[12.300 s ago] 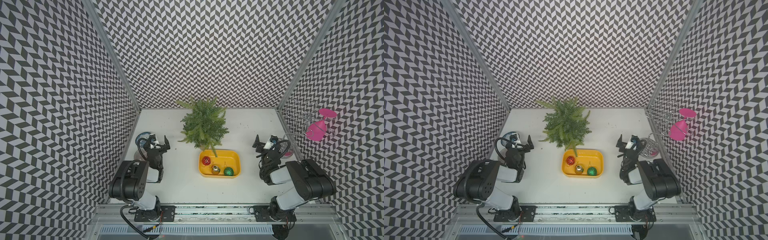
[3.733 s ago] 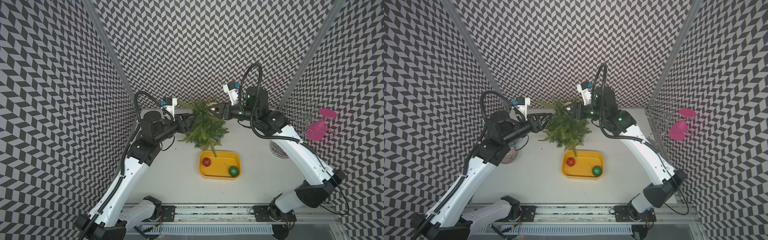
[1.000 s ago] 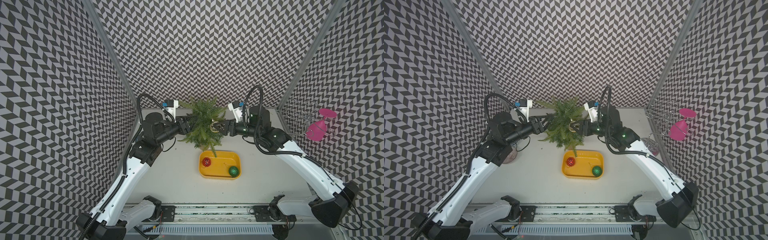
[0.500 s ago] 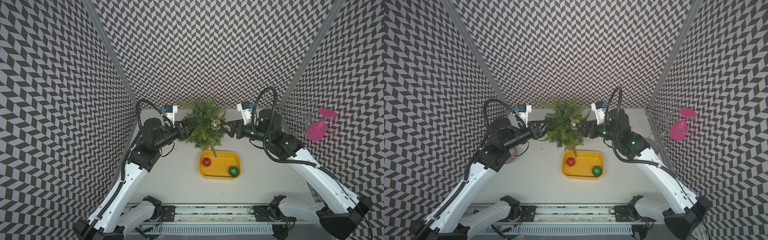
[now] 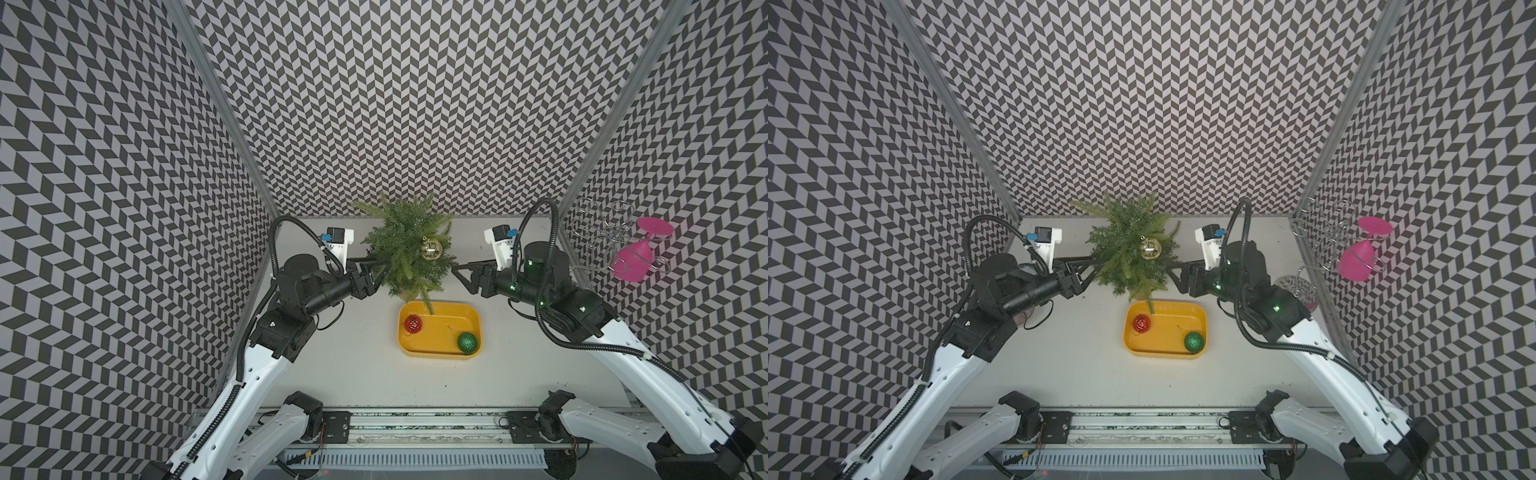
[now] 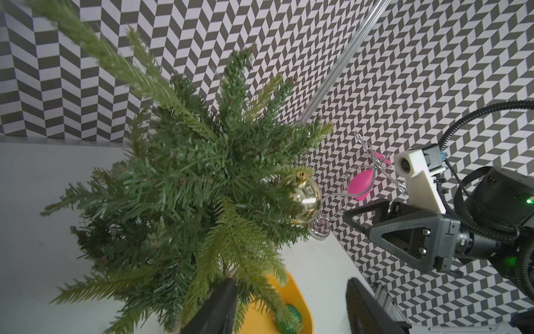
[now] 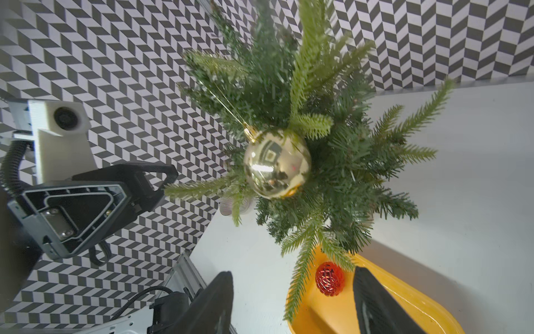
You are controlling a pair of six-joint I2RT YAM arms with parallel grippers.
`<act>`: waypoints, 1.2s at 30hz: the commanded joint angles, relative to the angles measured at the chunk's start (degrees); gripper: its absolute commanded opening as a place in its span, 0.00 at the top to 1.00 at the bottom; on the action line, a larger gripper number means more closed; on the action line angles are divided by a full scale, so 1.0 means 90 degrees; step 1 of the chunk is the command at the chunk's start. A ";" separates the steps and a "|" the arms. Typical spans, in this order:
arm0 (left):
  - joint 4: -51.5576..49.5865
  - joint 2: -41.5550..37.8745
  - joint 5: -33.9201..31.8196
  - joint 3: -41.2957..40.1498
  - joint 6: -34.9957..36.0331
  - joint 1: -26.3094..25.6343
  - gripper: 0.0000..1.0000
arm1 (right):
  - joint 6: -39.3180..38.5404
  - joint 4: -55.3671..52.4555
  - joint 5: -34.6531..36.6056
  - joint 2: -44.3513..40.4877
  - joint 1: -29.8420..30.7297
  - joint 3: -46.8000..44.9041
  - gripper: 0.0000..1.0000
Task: Decorate the small christmas tree with ornaments
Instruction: Pick up an ornament from the container.
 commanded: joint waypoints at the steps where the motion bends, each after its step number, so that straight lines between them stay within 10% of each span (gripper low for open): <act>1: -0.0177 -0.0247 0.0088 -0.0295 0.0286 0.0021 0.37 | 0.0054 0.0185 0.0118 -0.0292 -0.0021 -0.0257 0.33; 21: -0.0324 -0.1589 -0.0272 -0.2522 -0.0454 -0.0373 0.38 | 0.0550 0.1871 -0.0908 -0.0669 0.0071 -0.3179 0.34; 36: -0.0500 -0.1274 -0.0574 -0.2799 -0.0872 -0.0564 0.38 | 0.0675 0.3971 -0.0632 0.1424 0.1221 -0.3762 0.30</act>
